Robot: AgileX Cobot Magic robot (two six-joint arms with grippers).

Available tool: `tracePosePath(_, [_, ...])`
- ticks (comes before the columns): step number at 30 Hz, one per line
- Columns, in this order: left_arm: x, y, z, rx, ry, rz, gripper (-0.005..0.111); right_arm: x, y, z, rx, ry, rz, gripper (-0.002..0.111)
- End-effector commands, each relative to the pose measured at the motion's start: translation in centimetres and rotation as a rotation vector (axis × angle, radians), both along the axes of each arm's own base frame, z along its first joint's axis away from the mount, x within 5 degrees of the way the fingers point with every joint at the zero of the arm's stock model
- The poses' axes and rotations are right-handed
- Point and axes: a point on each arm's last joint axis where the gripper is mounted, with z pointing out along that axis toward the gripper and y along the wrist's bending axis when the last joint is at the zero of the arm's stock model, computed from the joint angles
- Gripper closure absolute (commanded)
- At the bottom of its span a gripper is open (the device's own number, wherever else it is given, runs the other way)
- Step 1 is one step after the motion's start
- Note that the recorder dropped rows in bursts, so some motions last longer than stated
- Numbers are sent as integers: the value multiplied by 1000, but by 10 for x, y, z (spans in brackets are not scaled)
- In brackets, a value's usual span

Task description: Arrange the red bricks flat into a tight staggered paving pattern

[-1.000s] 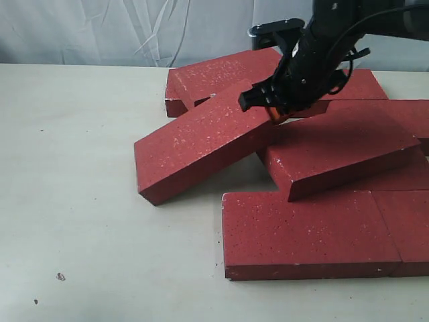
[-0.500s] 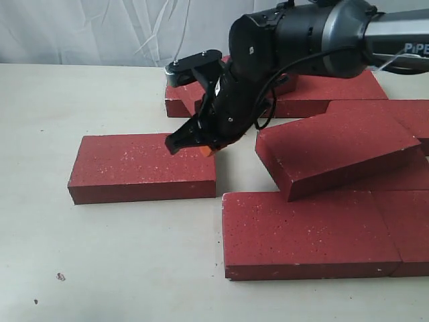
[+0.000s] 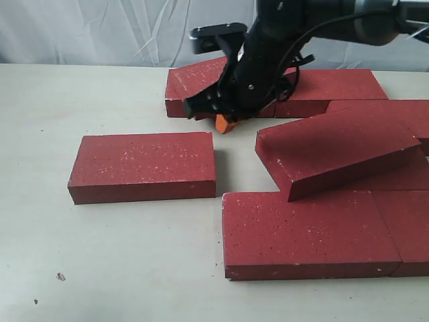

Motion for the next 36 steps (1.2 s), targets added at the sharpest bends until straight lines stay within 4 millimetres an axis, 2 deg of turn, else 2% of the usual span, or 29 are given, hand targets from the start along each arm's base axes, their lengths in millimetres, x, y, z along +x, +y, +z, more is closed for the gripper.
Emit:
tracePosePath(1, [0, 0, -1, 0, 1, 5, 107, 15, -38, 16, 6, -7, -81, 109])
tracePosePath(7, [0, 0, -1, 0, 1, 5, 107, 36, -91, 16, 13, 21, -203, 109])
tracePosePath(17, [0, 0, -1, 0, 1, 5, 107, 47, -183, 15, 42, 139, -346, 109])
tracePosePath(31, [0, 0, -1, 0, 1, 5, 107, 44, -267, 25, 45, 103, -556, 109])
tracePosePath(36, [0, 0, -1, 0, 1, 5, 107, 44, -298, 24, -37, 42, -613, 109])
